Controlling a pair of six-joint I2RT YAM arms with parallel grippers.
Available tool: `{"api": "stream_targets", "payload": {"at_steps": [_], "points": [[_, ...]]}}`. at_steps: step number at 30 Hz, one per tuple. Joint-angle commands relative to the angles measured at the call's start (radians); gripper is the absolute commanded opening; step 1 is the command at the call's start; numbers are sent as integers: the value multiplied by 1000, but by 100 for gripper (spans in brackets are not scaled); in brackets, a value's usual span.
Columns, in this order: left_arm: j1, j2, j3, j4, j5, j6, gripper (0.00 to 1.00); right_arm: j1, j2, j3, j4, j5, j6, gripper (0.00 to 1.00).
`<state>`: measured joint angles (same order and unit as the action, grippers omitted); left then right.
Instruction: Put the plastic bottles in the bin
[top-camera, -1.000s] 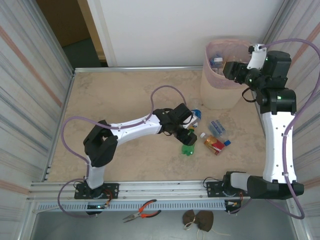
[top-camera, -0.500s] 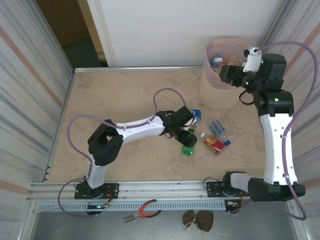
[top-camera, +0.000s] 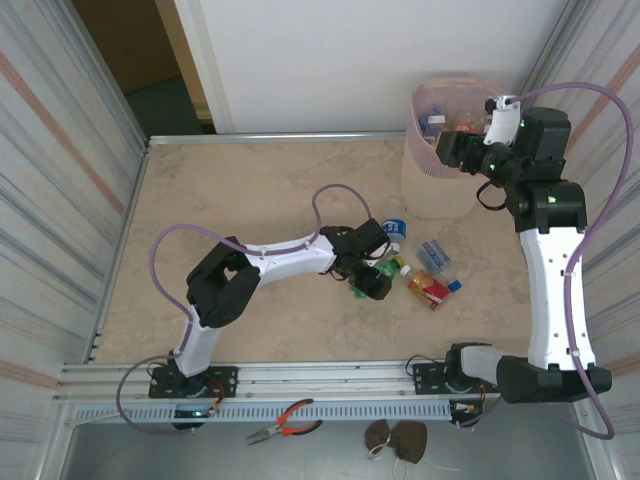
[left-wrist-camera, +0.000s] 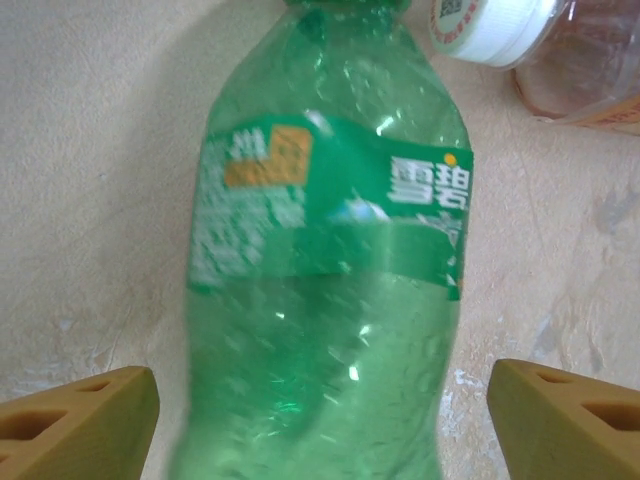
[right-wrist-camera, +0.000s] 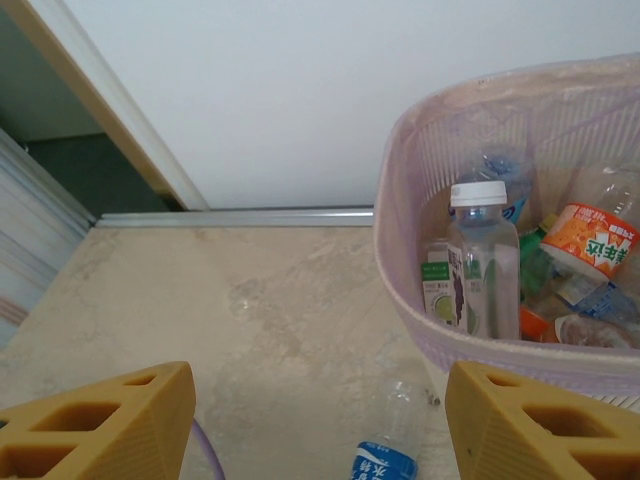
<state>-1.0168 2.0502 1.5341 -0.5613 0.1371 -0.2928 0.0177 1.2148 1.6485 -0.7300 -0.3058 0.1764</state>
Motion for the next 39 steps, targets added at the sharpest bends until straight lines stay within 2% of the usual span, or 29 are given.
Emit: {"api": "stream_targets", "payload": {"at_steps": [1,8,13,23,29,33,39], "points": [[-8,18,10,-25,-11,-5,83,6,-16,5,-6,14,15,66],[-8,30,10,-26,-1,-3,71,7,-16,3,-8,17,13,66],[-8,39,4,-31,-7,5,73,13,-15,2,-8,19,15,66],[-9,73,-8,-52,-12,23,70,29,-11,4,-6,28,17,66],[-9,67,-12,-42,7,30,63,36,-9,5,-9,33,17,66],[-9,29,-24,-42,-10,36,56,44,-15,7,-8,38,17,66],[-9,-97,-64,-19,-28,60,53,64,-27,10,-14,40,26,66]]}}
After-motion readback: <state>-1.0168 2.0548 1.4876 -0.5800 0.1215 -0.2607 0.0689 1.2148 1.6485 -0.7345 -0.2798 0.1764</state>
